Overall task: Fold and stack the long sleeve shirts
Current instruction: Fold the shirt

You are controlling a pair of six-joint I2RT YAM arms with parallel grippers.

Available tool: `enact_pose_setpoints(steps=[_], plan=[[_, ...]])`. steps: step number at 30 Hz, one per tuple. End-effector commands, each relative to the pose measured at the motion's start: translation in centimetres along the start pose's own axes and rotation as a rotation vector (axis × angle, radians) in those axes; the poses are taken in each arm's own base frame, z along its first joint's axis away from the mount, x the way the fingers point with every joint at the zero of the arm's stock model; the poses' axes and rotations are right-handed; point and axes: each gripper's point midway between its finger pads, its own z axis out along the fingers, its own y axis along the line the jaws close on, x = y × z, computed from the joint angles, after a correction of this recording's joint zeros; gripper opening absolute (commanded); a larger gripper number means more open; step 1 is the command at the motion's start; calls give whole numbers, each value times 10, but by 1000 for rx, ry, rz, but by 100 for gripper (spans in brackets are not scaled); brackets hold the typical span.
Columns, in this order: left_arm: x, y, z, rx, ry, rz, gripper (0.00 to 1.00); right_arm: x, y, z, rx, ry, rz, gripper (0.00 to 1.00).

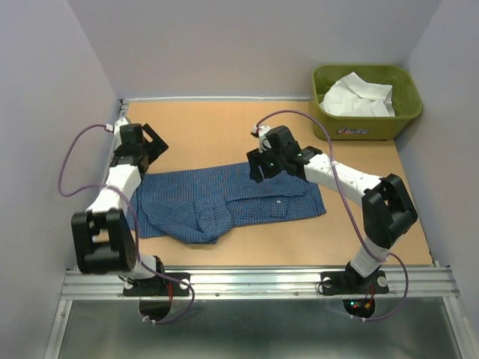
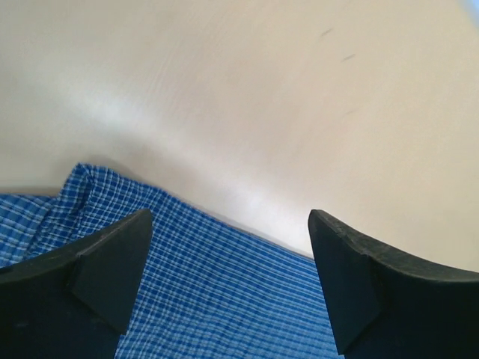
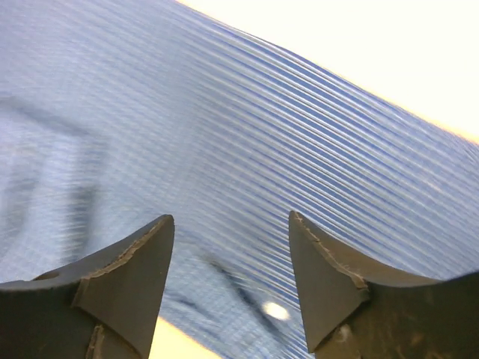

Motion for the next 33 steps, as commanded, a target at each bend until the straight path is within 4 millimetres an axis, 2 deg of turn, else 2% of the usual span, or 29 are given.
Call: enact_pose_setpoints(steps=[1,2,3,4,5,6,9,12,14,15,18,19,20,23,26,27,33], plan=[[-35,-14,-68,124,-157,84,99,-34,89,-20,-312,-83,-180,70],[-32,-13,-75,139,-157,95,99,-29,97,-15,-333,-68,-203,70],[-20,-9,-79,149,-132,107,99,-30,112,-14,-361,-66,-222,71],[-21,-11,-93,180,-159,115,99,-27,122,-13,-394,-54,-231,73],[-9,-4,-93,175,-140,149,99,-27,128,-6,-414,-50,-280,75],[-7,-8,-105,221,-152,170,99,-23,141,-6,-444,-44,-307,76],[6,-2,-111,221,-183,212,99,-19,162,7,-484,-28,-386,78],[14,2,-109,219,-195,223,99,-17,174,19,-502,-13,-426,79],[11,4,-108,204,-214,222,99,-21,179,38,-486,-2,-458,79],[8,3,-109,199,-226,220,99,-17,178,38,-484,15,-458,79],[5,7,-104,164,-230,217,99,-16,180,54,-470,34,-477,80],[4,7,-104,162,-229,217,99,-10,179,64,-465,54,-476,80],[4,7,-103,158,-226,215,99,-14,180,67,-464,48,-480,80],[3,10,-103,142,-231,212,99,-7,182,78,-465,69,-498,80],[1,12,-104,131,-241,208,99,-5,187,83,-473,79,-513,80],[1,12,-103,129,-239,208,99,1,188,87,-480,100,-514,80],[2,8,-103,150,-229,212,98,18,201,84,-538,151,-531,80]])
